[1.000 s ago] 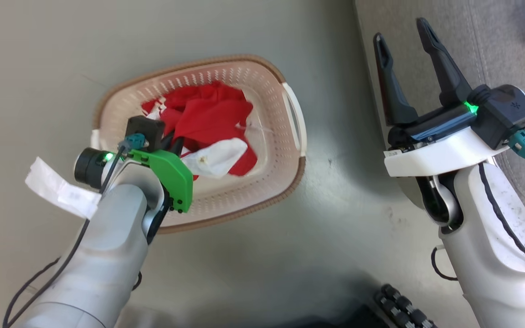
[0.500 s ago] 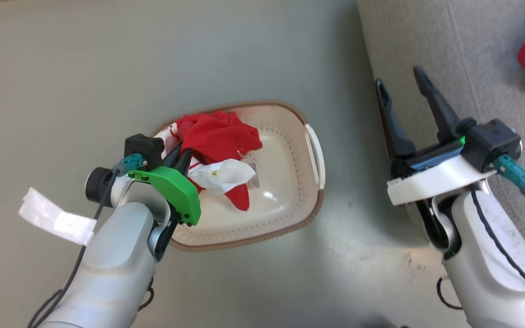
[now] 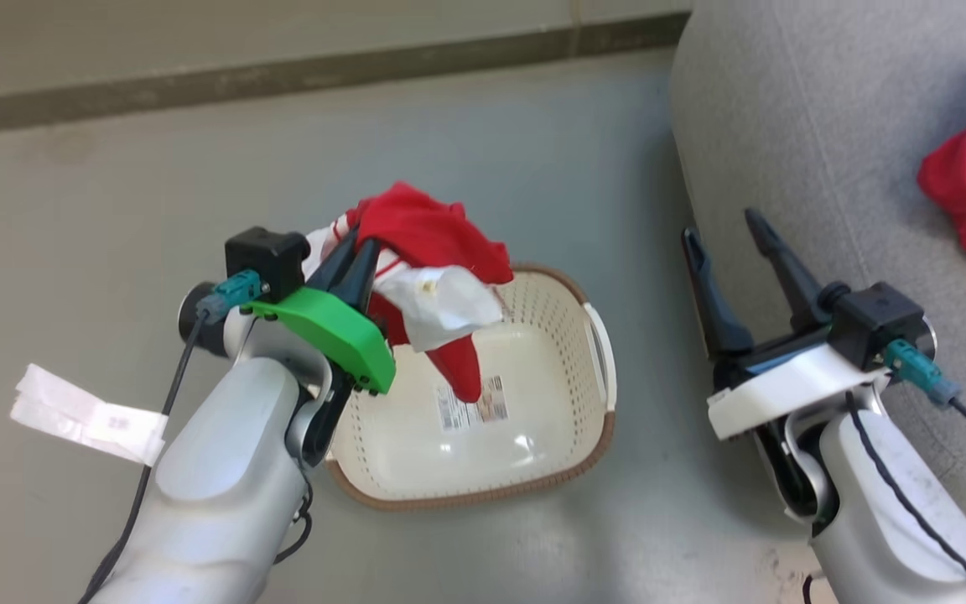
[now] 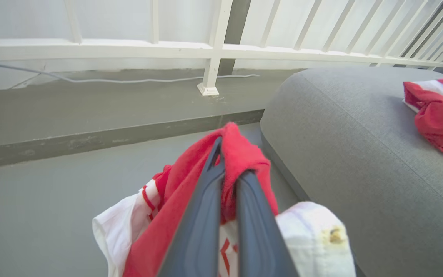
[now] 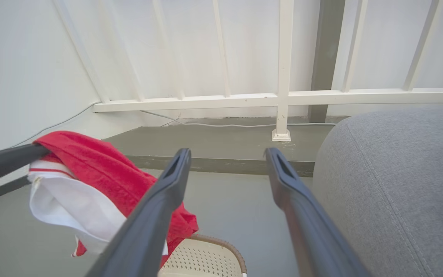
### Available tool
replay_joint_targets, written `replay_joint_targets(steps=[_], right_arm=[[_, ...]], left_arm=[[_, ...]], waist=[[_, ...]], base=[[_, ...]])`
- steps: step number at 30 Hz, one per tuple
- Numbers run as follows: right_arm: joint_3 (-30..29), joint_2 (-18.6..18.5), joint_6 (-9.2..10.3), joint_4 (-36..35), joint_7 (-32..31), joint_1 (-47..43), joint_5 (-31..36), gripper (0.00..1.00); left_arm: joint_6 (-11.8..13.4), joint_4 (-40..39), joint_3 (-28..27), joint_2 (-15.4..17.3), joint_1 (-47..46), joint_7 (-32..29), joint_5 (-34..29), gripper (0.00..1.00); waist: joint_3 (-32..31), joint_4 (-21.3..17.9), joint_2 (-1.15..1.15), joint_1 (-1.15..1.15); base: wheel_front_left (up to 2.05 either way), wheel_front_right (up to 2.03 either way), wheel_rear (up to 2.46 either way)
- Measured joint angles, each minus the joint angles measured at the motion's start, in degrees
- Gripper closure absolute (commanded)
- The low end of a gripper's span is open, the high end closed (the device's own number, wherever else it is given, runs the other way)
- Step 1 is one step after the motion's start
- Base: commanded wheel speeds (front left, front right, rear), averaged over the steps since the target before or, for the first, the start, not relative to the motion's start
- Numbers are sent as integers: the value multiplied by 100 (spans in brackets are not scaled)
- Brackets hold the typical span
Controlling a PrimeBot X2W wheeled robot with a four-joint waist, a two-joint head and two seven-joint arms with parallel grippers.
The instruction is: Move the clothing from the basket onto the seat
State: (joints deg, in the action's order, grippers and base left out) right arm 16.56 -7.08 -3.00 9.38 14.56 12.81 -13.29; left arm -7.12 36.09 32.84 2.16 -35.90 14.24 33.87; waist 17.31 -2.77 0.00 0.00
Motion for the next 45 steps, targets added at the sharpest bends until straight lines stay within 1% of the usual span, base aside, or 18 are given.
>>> replay_joint_targets(steps=[8, 12, 25, 28, 31, 40, 45], right_arm=[[52, 26, -1, 92, -51, -254, -53, 0], [91, 38, -1, 144, -99, -407, -85, 0], [232, 133, -1, 201, -219, -808, -142, 0], [238, 141, 1, 196, -260, -905, -144, 0], [238, 148, 2, 174, -276, -995, -162, 0], [236, 153, 9, 57, -311, -1112, -201, 0], [235, 153, 18, -5, -335, -1114, -232, 0]], left_arm=[[1, -673, -186, 0, 259, 0, -101, 100], [2, -1073, -286, 0, 410, 1, -281, 100], [14, -2153, -321, 1, 964, 18, -435, 100], [18, -2336, -298, 2, 1096, 18, -456, 100], [62, -2509, -279, 4, 1196, 18, -604, 100], [193, -2951, -236, 68, 1498, 18, -658, 100], [219, -3140, -176, 84, 1608, 19, -664, 100]], waist=[[-437, 45, 0, 0], [-665, 53, 0, 0], [-1270, 22, 0, 0], [-1366, 2, 0, 0], [-1443, -11, 0, 0], [-1555, -36, 0, 0], [-1574, -48, 0, 0]], base=[[0, 0, 0], [0, 0, 0], [0, 0, 0], [0, 0, 0], [0, 0, 0], [0, 0, 0], [0, 0, 0]])
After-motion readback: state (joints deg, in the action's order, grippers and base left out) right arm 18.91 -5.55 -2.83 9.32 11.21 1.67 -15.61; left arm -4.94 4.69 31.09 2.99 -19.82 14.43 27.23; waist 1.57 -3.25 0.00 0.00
